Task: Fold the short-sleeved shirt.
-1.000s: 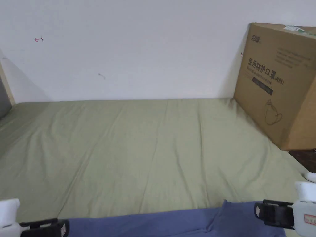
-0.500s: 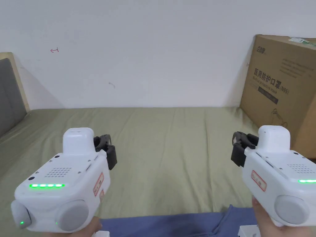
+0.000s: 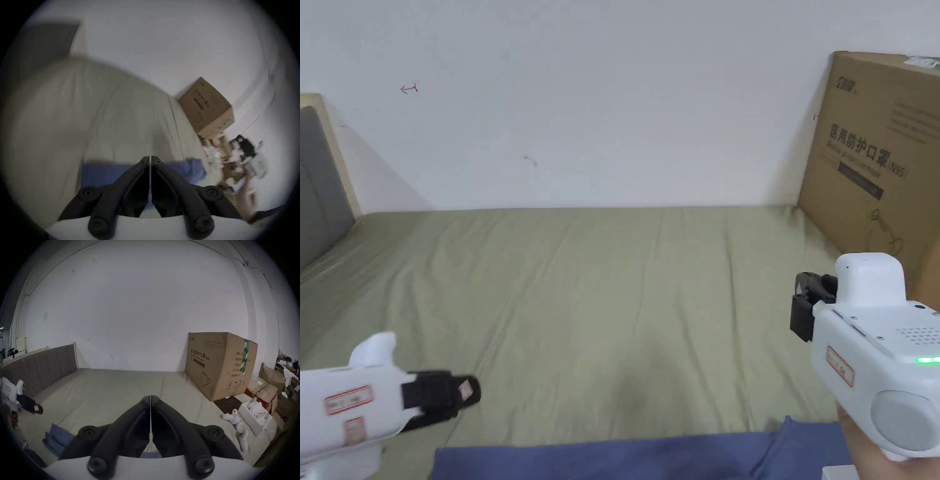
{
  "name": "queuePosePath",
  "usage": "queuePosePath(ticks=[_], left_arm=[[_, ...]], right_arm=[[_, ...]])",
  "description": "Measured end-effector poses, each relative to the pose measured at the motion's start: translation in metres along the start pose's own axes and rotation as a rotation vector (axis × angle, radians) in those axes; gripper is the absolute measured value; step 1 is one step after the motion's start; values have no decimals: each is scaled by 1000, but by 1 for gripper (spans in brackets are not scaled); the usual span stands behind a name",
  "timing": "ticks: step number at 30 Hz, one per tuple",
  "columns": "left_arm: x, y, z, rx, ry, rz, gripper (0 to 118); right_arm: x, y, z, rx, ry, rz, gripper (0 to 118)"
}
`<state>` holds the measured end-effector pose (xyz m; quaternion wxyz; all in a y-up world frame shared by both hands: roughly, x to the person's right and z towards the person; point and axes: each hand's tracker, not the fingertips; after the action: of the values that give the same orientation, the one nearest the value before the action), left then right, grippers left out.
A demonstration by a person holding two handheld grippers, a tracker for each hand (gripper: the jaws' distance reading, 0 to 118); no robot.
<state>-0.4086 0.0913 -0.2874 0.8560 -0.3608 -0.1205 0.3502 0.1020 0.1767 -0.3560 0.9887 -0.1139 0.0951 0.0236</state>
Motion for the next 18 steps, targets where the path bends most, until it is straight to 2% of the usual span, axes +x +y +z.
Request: queuePosePath(ticks=[1, 2, 4, 5, 9, 13, 16, 18], left_arm=[[-27, -4, 1, -41, -49, 72, 17], [-49, -8, 3, -50, -65, 113, 40], [-75, -18, 5, -59, -12, 155, 109], [-88, -23, 4, -86, 24, 169, 118], [-127, -37, -4, -108, 10, 249, 118], [-153, -48, -38, -186, -147, 367, 118], [-151, -46, -54, -152, -329, 406, 118], [-150, -51, -74, -218, -434, 486, 118]], right_arm=[[-1, -3, -4, -13, 8, -3, 1], [-1, -5, -7, -28, 16, -6, 1], [-2, -8, -13, -53, 32, -5, 1], [-5, -11, -14, -64, 40, 3, 1], [-14, -22, -22, -107, 54, 51, 1], [-21, -30, -31, -157, 69, 74, 1], [-24, -33, -36, -179, 78, 85, 1], [-30, -35, -37, -185, 79, 113, 1]])
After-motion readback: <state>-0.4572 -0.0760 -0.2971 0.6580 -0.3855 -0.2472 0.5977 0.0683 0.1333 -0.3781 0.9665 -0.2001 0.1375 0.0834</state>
